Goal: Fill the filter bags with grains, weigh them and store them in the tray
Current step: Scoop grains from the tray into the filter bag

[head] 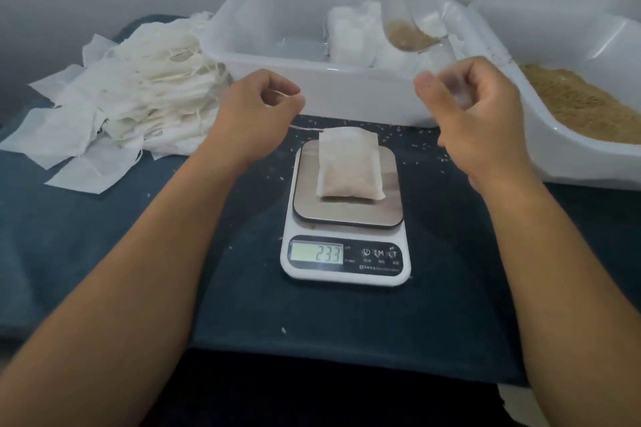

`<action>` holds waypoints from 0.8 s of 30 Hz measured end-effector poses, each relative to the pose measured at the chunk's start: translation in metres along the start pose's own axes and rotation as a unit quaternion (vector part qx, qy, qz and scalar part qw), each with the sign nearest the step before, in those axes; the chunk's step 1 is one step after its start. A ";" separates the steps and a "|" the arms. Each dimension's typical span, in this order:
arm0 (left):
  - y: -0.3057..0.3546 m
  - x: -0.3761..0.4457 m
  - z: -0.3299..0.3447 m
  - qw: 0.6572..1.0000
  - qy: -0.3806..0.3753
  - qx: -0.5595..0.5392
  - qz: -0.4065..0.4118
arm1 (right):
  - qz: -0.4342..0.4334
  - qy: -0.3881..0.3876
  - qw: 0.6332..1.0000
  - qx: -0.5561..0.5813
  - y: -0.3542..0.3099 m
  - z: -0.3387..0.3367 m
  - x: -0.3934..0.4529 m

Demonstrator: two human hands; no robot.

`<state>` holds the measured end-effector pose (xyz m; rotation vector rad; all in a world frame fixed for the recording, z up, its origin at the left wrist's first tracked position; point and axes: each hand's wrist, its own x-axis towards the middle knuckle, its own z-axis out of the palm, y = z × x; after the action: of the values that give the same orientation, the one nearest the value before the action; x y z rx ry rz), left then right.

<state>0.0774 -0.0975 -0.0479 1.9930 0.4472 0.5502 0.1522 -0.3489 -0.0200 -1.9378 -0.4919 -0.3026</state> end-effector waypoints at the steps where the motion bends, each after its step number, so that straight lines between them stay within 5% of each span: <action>1: 0.000 0.000 0.000 1.000 -0.003 0.002 0.000 | 0.003 0.004 1.000 -0.003 0.001 0.000 0.001; 15: 0.000 -0.001 0.002 0.996 -0.065 0.059 0.013 | 0.026 -0.015 0.999 -0.017 0.001 0.004 -0.001; 24: -0.004 -0.002 0.003 0.985 -0.117 0.131 -0.006 | 0.055 -0.113 0.987 -0.096 0.012 0.012 -0.003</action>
<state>0.0768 -0.0992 -0.0532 2.2724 0.4006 0.2546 0.1548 -0.3431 -0.0359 -2.1925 -0.5154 -0.0597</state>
